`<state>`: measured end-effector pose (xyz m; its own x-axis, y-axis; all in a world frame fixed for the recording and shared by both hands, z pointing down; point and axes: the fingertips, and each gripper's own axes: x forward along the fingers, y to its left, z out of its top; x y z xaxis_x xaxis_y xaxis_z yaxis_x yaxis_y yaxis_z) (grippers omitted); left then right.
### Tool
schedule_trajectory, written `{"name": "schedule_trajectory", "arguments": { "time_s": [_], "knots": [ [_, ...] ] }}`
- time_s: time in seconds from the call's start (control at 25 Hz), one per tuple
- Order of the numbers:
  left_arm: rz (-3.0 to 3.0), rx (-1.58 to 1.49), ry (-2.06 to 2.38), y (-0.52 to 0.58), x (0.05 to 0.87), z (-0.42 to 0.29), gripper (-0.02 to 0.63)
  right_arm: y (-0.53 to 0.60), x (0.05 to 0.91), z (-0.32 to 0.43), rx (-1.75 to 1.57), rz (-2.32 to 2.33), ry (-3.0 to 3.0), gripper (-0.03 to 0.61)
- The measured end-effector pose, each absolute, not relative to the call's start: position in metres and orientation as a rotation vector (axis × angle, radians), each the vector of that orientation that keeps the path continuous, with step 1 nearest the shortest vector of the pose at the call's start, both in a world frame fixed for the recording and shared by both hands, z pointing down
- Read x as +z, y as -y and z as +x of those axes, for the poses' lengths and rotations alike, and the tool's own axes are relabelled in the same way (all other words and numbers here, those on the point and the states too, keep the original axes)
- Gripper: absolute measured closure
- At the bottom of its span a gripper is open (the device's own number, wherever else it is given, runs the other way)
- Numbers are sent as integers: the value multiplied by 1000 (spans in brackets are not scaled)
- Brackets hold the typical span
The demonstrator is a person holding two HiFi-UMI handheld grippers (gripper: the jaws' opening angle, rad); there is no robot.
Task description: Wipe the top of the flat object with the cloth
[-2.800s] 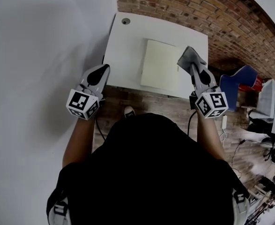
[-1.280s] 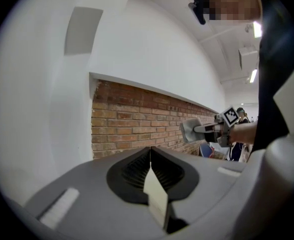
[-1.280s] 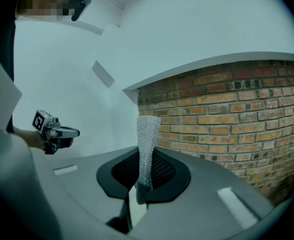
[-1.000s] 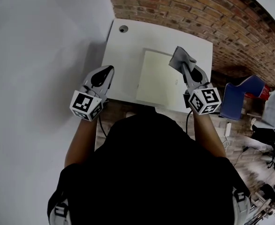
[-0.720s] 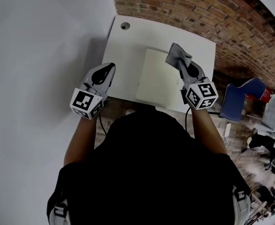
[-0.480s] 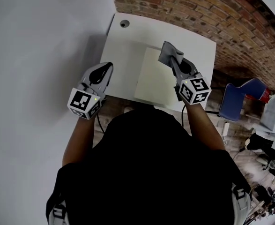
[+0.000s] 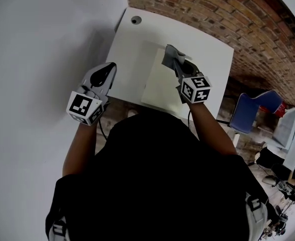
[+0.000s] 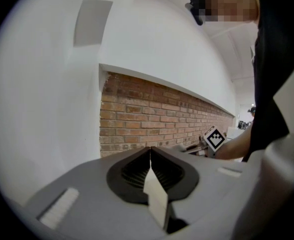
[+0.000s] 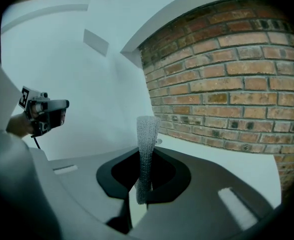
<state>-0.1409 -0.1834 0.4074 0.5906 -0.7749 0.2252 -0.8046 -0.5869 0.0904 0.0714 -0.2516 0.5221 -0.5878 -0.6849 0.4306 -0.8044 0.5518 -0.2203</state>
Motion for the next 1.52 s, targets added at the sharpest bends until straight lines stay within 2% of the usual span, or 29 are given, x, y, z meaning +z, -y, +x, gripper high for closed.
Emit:
{"name": "schedule_trajectory", "arguments": {
  "time_s": [0.76, 1.52],
  "knots": [
    [2563, 294, 1336, 171, 421, -137, 611, 267, 637, 41, 730, 1084, 2357, 566],
    [2519, 316, 1359, 167, 431, -140, 611, 267, 696, 33, 855, 1045, 2245, 566]
  ]
}}
